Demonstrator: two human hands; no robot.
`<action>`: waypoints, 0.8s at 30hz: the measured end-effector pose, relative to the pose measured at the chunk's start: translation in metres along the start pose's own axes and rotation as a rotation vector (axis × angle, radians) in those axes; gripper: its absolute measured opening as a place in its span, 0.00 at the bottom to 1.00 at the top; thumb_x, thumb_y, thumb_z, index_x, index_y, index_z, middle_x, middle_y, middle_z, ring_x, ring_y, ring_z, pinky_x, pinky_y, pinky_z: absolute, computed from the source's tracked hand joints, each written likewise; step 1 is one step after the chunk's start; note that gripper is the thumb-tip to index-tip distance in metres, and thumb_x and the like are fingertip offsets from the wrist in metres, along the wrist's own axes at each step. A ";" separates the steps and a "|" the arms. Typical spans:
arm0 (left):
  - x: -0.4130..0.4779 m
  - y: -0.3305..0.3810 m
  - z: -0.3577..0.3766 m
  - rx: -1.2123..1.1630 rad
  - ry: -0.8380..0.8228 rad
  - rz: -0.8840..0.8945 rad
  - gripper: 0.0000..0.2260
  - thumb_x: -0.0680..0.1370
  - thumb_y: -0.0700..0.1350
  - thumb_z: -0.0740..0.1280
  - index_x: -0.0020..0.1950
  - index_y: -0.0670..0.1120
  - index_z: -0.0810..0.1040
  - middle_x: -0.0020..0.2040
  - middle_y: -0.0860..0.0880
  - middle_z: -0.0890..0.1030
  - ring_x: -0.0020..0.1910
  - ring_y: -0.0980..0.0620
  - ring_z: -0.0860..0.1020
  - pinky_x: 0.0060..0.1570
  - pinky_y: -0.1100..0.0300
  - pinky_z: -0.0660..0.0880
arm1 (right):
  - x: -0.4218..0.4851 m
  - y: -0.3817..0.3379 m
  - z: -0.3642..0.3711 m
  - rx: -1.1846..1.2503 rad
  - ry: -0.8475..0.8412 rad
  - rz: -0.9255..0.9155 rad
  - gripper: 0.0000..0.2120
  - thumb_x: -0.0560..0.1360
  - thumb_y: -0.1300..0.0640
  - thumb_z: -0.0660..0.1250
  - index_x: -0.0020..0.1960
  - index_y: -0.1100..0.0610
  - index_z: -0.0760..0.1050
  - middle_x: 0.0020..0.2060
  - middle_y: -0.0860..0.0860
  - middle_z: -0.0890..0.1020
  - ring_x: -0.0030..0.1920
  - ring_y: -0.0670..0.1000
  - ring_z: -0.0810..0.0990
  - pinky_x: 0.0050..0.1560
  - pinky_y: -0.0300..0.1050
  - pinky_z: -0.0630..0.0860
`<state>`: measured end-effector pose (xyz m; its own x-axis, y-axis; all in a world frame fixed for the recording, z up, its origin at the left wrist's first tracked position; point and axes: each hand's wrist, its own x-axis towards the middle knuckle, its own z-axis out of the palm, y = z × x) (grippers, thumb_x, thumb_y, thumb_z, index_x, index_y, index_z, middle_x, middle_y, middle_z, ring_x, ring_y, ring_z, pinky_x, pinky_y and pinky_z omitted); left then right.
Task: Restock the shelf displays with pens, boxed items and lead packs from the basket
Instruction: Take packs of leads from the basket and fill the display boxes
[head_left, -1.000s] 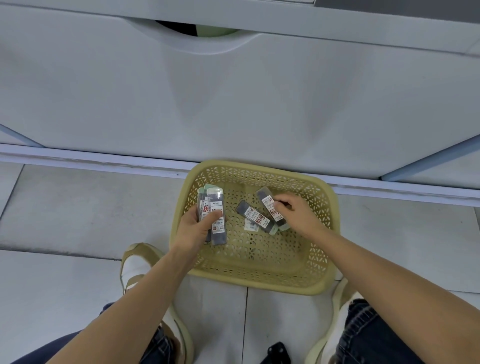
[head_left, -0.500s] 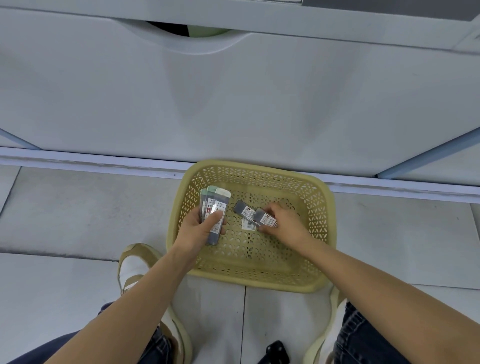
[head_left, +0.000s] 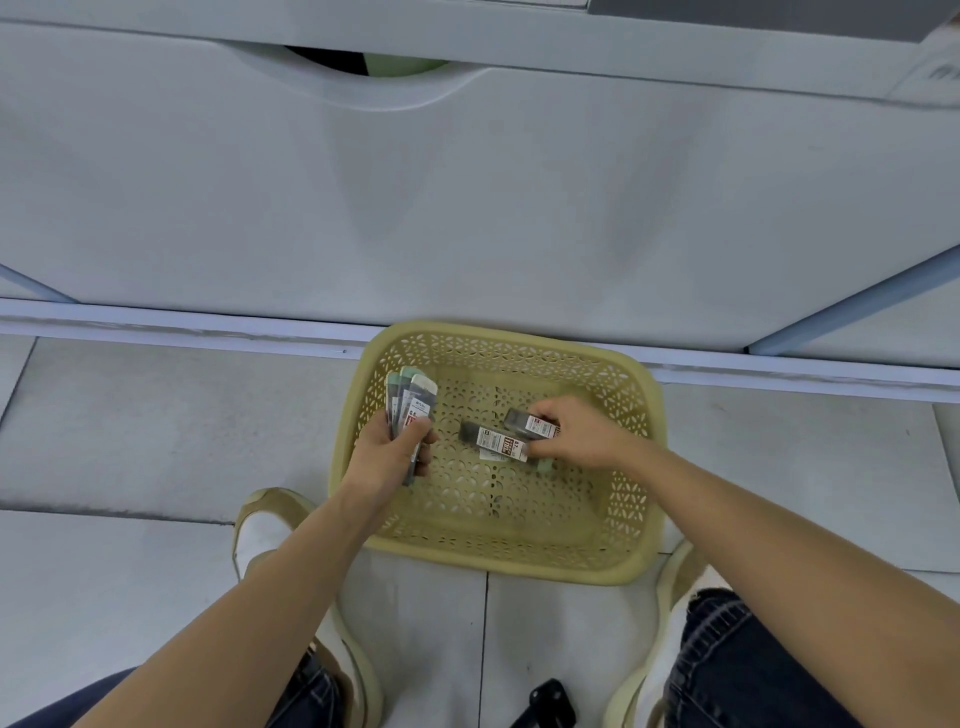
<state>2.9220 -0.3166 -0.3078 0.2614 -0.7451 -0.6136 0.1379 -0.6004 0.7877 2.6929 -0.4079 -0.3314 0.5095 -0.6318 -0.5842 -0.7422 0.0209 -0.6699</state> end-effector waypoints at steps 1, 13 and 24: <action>0.000 0.002 0.000 0.032 -0.005 0.019 0.03 0.80 0.41 0.65 0.51 0.42 0.75 0.36 0.48 0.79 0.29 0.56 0.75 0.31 0.61 0.75 | -0.002 -0.005 -0.008 0.019 -0.057 -0.003 0.07 0.70 0.57 0.75 0.46 0.53 0.80 0.40 0.49 0.84 0.40 0.51 0.82 0.41 0.47 0.77; -0.030 0.047 0.003 0.191 -0.091 0.207 0.14 0.68 0.38 0.78 0.41 0.45 0.73 0.29 0.54 0.76 0.26 0.59 0.71 0.27 0.66 0.69 | -0.038 -0.080 -0.068 -0.012 -0.214 -0.168 0.10 0.72 0.61 0.73 0.53 0.59 0.81 0.48 0.55 0.84 0.46 0.51 0.81 0.49 0.48 0.74; -0.065 0.077 -0.009 0.134 -0.111 0.263 0.13 0.70 0.34 0.76 0.46 0.46 0.74 0.30 0.54 0.82 0.26 0.59 0.74 0.26 0.67 0.71 | -0.082 -0.101 -0.069 -0.207 0.018 -0.351 0.14 0.81 0.58 0.59 0.62 0.56 0.79 0.50 0.48 0.75 0.52 0.47 0.74 0.54 0.40 0.67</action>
<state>2.9245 -0.3115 -0.2063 0.1640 -0.9026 -0.3979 -0.0496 -0.4104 0.9106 2.6967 -0.4117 -0.1844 0.7409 -0.5867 -0.3270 -0.5976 -0.3535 -0.7197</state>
